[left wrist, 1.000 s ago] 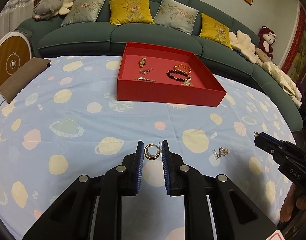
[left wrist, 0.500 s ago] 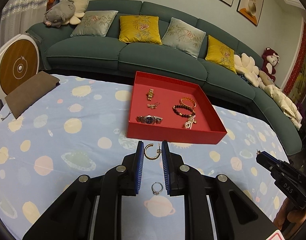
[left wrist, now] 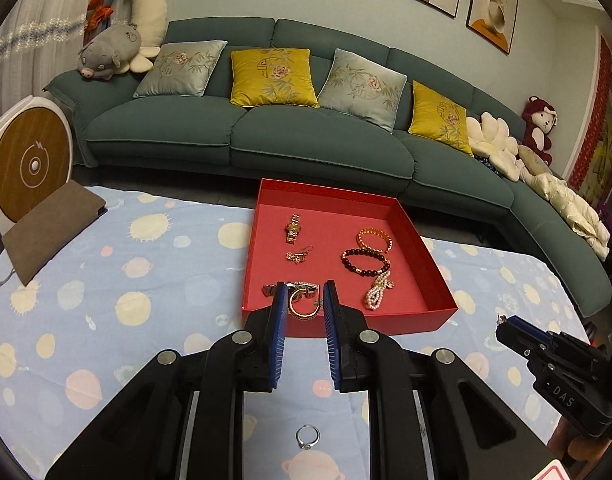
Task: Organize jewelry
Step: 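Carry the hoop with the left gripper while the right carries the pendant to the tray, then open both grippers to drop the hoop and pendant into the tray, then lower the left gripper onto the silver ring and close it while the right grasps the dangling earring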
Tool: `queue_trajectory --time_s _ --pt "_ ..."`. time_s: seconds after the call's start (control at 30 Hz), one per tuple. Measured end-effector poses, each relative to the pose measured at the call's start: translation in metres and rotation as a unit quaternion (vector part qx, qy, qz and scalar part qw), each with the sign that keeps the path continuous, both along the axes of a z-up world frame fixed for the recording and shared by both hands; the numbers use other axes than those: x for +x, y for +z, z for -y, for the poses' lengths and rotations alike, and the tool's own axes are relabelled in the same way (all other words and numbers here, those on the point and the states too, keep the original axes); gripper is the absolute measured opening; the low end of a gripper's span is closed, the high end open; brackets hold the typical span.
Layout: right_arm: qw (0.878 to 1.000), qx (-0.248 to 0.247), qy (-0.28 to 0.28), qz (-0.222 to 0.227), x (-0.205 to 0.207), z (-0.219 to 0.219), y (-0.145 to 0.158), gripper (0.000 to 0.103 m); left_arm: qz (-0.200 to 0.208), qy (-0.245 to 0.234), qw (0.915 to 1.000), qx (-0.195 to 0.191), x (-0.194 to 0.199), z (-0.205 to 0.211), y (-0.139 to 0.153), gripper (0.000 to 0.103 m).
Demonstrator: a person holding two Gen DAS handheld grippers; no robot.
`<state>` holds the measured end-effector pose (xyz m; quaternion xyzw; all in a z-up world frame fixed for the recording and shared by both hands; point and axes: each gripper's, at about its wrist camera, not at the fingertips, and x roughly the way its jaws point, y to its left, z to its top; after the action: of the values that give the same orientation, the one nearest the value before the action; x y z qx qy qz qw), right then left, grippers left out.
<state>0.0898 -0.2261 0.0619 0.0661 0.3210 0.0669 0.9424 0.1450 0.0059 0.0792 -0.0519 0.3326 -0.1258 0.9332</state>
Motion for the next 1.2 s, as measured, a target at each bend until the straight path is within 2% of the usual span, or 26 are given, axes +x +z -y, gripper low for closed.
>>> queue_trajectory --time_s 0.13,0.37,0.47,0.6,0.67,0.7,0.73,0.77,0.83,1.07,1.13,1.2 --pt "1.000 -0.002 0.005 -0.003 0.025 -0.003 0.000 0.016 -0.009 0.001 0.9996 0.025 0.027 0.006 -0.012 0.015" --pt "1.000 0.002 0.000 -0.022 0.075 0.002 -0.015 0.016 -0.041 0.004 0.9991 0.014 0.080 0.012 -0.032 0.015" --pt "1.000 -0.007 0.006 -0.028 0.092 -0.002 -0.022 0.016 -0.039 -0.002 0.9985 0.039 0.093 0.022 -0.040 0.015" --pt "0.999 -0.011 0.014 -0.043 0.109 -0.008 -0.037 0.016 -0.076 0.015 0.9970 0.007 0.111 0.022 -0.056 0.016" --pt "0.999 -0.018 0.014 -0.045 0.113 -0.012 -0.043 0.017 -0.084 0.023 0.9962 0.004 0.114 0.020 -0.059 0.017" --pt "0.999 -0.020 0.008 -0.043 0.113 -0.011 -0.044 0.017 -0.079 0.022 0.9966 0.009 0.114 0.020 -0.059 0.018" --pt "0.999 -0.017 0.003 -0.040 0.113 -0.009 -0.044 0.020 -0.074 0.025 0.9968 0.018 0.115 0.019 -0.058 0.024" --pt "0.999 -0.012 0.001 -0.036 0.111 -0.006 -0.042 0.024 -0.072 0.029 0.9966 0.027 0.115 0.018 -0.056 0.036" --pt "1.000 -0.012 -0.001 -0.023 0.106 -0.004 -0.034 0.025 -0.064 0.038 0.9968 0.029 0.115 0.014 -0.051 0.052" --pt "1.000 -0.007 -0.008 -0.001 0.070 0.011 -0.002 0.035 -0.061 0.054 0.9965 -0.018 0.092 -0.009 -0.016 0.052" --pt "1.000 0.002 -0.016 -0.006 0.053 0.016 -0.001 0.038 -0.055 0.044 0.9974 -0.012 0.071 -0.014 -0.008 0.052" --pt "0.999 0.031 -0.020 -0.022 0.037 0.022 -0.005 0.038 -0.053 0.039 0.9978 0.010 0.049 -0.019 -0.006 0.054"
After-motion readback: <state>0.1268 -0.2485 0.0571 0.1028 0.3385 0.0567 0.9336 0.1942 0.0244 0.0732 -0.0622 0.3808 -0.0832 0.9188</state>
